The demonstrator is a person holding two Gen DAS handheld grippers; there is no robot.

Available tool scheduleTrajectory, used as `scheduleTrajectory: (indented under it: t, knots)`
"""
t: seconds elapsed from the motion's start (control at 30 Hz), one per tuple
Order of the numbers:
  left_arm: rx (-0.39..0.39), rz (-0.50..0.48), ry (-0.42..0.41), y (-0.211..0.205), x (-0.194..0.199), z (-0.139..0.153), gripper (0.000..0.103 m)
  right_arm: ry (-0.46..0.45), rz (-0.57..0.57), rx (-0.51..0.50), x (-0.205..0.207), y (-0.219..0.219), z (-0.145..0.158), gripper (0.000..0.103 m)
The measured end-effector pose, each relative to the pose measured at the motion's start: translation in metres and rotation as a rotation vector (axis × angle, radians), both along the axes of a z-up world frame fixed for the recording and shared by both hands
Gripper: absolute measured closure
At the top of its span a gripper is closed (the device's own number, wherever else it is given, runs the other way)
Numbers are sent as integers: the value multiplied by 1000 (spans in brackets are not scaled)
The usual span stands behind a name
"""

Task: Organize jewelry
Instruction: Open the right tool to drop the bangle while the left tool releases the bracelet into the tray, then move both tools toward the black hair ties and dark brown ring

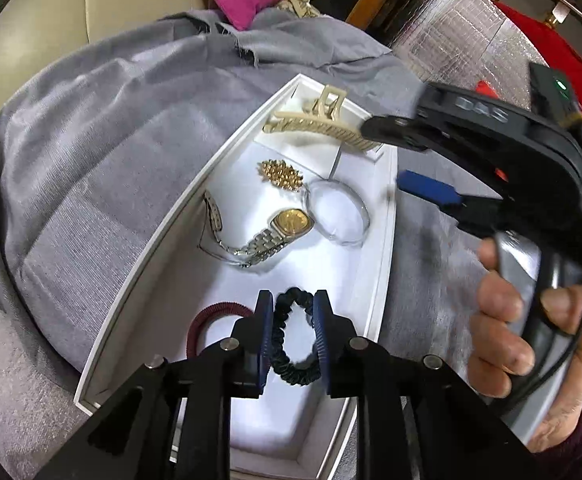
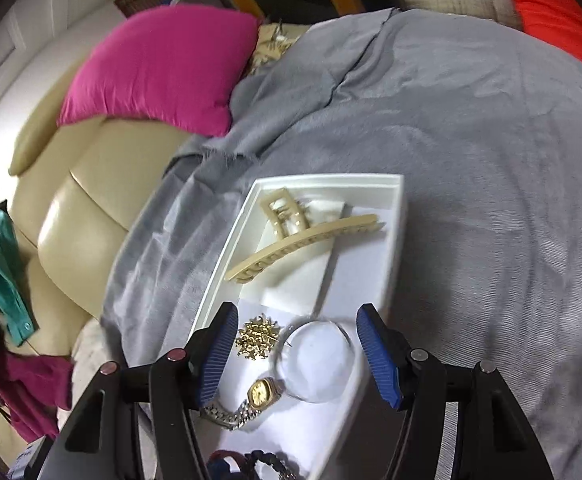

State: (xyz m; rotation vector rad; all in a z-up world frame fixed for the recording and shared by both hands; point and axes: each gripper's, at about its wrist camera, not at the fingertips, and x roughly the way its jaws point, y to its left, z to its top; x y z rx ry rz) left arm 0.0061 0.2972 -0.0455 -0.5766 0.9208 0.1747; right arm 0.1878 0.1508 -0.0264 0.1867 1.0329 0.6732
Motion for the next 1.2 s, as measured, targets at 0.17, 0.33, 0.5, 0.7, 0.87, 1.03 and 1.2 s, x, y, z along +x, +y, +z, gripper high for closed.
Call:
scheduleTrajectory:
  t: [0.17,0.33,0.5,0.7,0.87,1.03,1.2]
  knots:
    - [47,5,-29,-10,0,6,82,-28,-33,38,-7,-39,15,37]
    - [148,-13,-91,-35,4,18,80,-65,-107,76,-16,-109,30,37]
    - [238,-74,-152,-70,8,31,74,-98,-261,109,-30,-214,37,37]
    - [279,-186,-179,-128,19,38,67,-96,-479,174,-54,-342,29,37]
    - [293,-265,-164,-171,31,31,66,-67,-657,277,-73,-432,9,37]
    - [310,-314,-145,-208,41,23,65,-61,-744,347,-80,-480,3,36]
    - [337,-347,-141,-239,47,17,60,-39,-725,317,-78,-483,2,36]
